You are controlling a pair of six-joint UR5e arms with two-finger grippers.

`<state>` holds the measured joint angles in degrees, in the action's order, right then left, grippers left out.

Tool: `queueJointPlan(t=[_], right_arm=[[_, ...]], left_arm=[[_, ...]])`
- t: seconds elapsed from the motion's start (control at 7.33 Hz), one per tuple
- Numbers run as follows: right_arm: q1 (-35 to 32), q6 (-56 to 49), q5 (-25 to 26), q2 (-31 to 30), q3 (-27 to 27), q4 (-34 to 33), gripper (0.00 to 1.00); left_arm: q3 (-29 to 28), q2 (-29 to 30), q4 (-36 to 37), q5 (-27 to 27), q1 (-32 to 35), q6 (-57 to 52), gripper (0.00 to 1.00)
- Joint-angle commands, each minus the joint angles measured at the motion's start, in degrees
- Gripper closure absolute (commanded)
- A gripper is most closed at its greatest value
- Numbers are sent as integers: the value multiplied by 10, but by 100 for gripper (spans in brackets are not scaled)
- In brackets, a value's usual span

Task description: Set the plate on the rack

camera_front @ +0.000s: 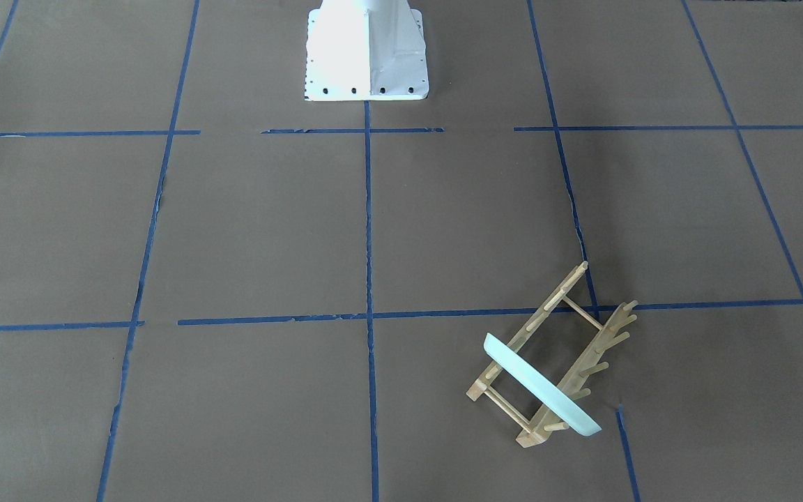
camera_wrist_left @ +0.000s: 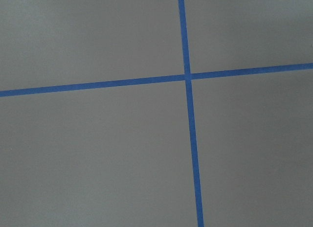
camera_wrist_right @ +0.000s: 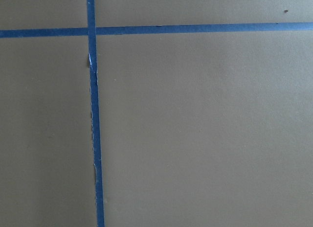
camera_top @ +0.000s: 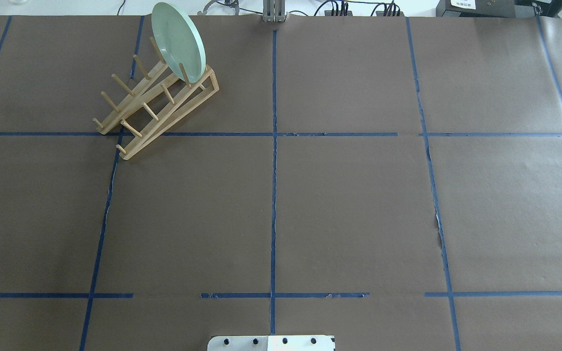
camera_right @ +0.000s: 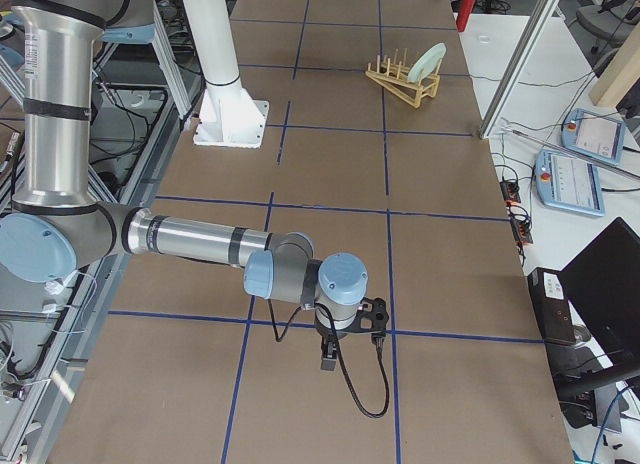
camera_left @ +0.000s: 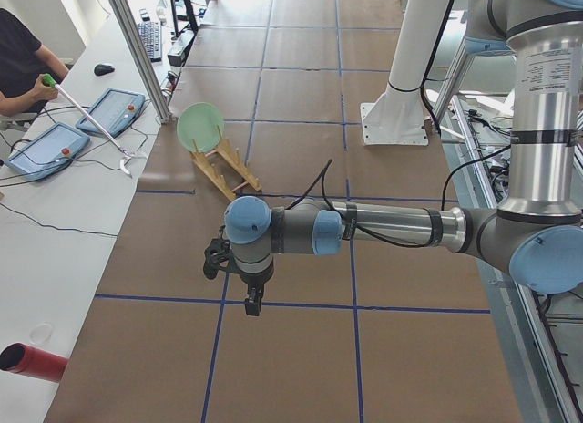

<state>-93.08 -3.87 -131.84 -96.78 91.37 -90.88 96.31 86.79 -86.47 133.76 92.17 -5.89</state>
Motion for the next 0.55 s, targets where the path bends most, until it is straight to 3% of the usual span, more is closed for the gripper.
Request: queueJointPlan(t=[0.0, 0.41], right_arm=[[0, 0, 0, 0, -1, 0, 0], [0, 0, 0, 0, 0, 0, 0]], left_arm=[[-4, 4, 35, -1, 0, -3, 0], [4, 8, 47, -3, 3, -6, 0]])
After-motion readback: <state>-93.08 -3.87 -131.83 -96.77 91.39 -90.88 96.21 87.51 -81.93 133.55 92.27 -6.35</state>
